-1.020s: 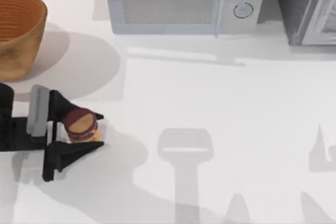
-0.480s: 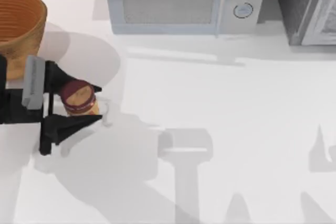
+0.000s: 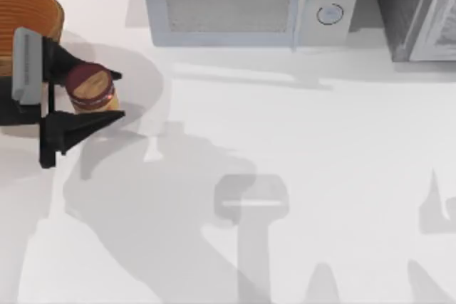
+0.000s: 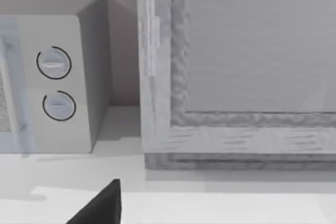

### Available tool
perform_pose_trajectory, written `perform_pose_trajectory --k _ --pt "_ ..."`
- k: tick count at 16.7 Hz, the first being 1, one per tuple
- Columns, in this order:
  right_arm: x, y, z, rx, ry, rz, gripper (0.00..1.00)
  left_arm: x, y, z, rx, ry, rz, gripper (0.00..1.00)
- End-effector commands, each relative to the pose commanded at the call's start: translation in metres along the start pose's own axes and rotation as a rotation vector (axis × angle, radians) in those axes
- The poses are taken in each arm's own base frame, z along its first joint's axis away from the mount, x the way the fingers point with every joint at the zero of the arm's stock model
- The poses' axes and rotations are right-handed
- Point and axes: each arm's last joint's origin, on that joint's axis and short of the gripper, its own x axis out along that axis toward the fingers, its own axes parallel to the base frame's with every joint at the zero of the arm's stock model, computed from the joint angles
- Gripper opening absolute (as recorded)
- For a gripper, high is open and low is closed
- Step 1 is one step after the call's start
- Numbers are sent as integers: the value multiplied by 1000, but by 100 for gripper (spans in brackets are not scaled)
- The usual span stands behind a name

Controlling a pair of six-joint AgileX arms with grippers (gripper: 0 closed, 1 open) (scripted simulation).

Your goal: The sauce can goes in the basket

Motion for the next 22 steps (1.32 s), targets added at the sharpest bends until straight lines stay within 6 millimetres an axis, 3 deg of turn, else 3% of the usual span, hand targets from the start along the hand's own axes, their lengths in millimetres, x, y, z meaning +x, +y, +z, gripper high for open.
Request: perform_pose_trajectory --k 13,19,22 --pt "0 0 0 0 0 0 100 -68 56 49 -18 66 222 0" --pt "0 0 0 0 0 0 100 -112 73 62 -95 73 347 0" --pt "0 0 0 0 0 0 100 -149 80 70 -178 65 443 0"
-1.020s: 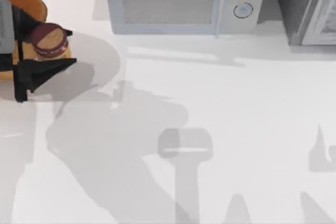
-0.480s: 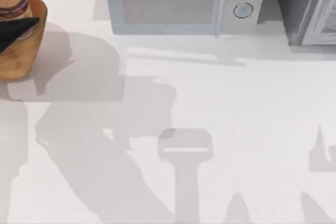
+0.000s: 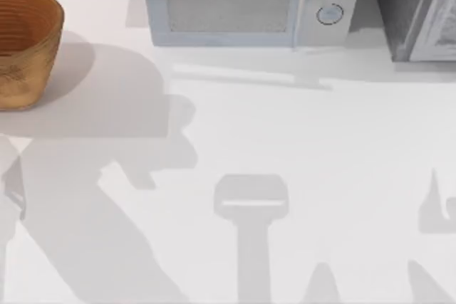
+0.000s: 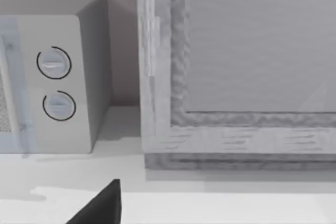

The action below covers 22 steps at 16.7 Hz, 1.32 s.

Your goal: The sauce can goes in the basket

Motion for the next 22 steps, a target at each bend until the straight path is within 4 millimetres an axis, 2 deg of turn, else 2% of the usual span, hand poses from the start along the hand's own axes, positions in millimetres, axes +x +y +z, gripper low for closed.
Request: perform_pose_trajectory --k 4,6,14,22 --pt "0 0 0 0 0 0 100 -43 24 10 -74 -17 112 0" --pt "0 0 0 0 0 0 100 -53 29 11 -95 -22 136 0" --pt "0 0 0 0 0 0 100 -50 29 9 -100 -20 136 0" --pt "0 0 0 0 0 0 100 -17 35 -2 -92 -18 133 0"
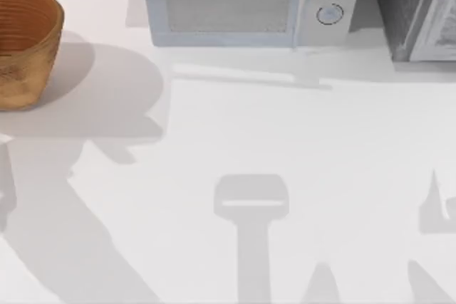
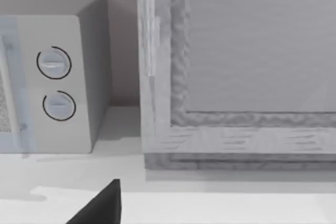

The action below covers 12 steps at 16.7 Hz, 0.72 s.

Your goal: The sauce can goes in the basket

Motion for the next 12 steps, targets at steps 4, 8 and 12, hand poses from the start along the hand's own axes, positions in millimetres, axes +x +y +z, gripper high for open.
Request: perform_pose_trajectory --k 4,8,12 --pt "0 0 0 0 0 0 100 19 -1 -7 -2 -3 4 0" --pt "0 0 0 0 0 0 100 24 -1 -9 -3 -5 4 0" --pt "0 0 0 0 0 0 100 24 -1 -9 -3 -5 4 15"
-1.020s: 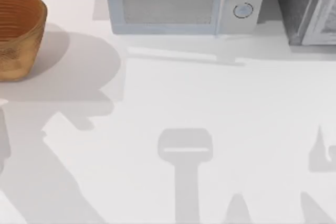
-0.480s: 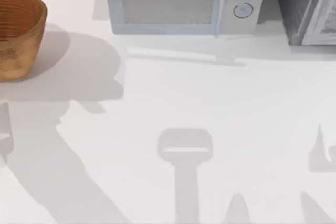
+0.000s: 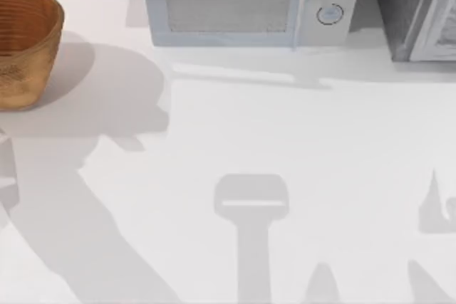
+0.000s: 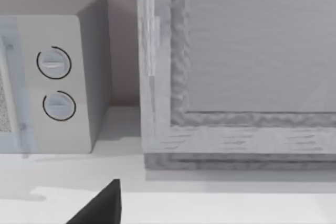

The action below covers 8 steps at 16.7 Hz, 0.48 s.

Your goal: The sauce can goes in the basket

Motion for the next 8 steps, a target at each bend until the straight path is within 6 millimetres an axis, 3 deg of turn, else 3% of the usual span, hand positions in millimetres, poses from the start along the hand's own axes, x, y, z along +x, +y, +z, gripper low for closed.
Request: perform_pose_trajectory --k 8 --pt "0 0 0 0 0 0 100 0 0 0 0 0 0 75"
